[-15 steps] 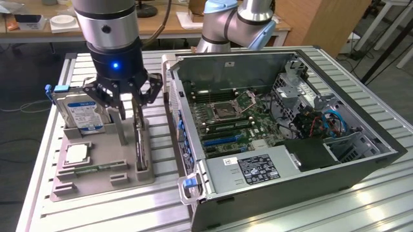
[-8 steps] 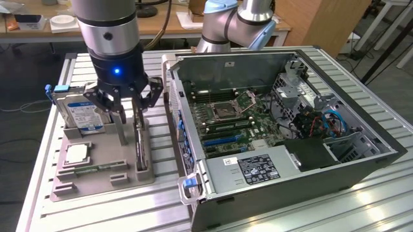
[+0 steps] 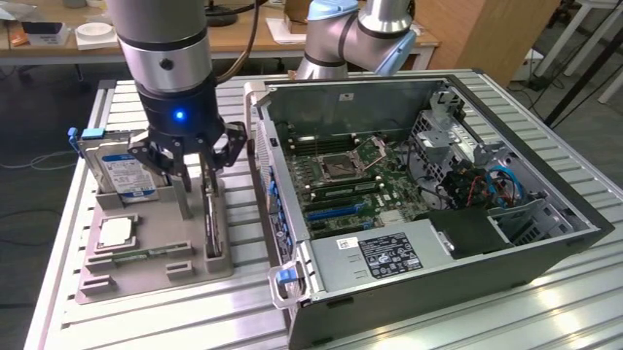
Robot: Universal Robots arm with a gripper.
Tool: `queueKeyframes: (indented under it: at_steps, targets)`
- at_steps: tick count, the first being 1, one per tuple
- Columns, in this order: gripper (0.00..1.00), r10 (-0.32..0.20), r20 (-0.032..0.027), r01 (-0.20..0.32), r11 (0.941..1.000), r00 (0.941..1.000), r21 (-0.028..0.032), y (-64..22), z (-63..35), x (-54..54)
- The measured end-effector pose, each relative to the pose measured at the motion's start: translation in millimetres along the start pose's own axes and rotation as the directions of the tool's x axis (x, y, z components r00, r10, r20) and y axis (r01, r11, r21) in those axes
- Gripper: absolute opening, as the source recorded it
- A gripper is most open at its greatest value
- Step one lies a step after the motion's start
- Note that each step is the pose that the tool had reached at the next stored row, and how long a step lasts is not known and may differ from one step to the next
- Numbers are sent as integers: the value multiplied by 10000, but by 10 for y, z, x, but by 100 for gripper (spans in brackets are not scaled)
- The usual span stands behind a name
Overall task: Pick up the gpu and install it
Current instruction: 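Pick up the gpu and move the gpu toward the slot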
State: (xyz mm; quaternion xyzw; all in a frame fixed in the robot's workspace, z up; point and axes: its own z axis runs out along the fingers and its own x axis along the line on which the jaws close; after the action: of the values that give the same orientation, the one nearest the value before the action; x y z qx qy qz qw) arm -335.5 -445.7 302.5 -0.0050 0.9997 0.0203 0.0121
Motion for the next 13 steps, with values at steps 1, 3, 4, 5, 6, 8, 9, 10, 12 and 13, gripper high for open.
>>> queueKeyframes:
  at_steps: [1, 3, 4, 5, 6, 8, 9, 10, 12, 13]
  targets:
    - [42, -51, -3, 51, 10000, 10000, -1, -1, 8, -2]
    - [42, -150, -6, 150, 9999, 9999, -4, -4, 25, -4]
    - [42, -178, -7, 178, 9998, 9998, -4, -5, 30, -4]
    - [42, -184, -9, 184, 9998, 9998, -4, -5, 29, -4]
    - [42, -185, -9, 185, 9998, 9998, -4, -6, 30, -4]
    - [42, -186, -9, 186, 9998, 9998, -4, -6, 30, -4]
    - [42, -186, -8, 186, 9998, 9998, -4, -6, 30, -4]
    - [42, -175, 2, 175, 9998, 9998, -7, -7, 54, -4]
    - [42, -165, 13, 165, 9999, 9999, -4, -9, 103, -3]
    - [42, -161, 16, 161, 9999, 9999, -4, -9, 119, -3]
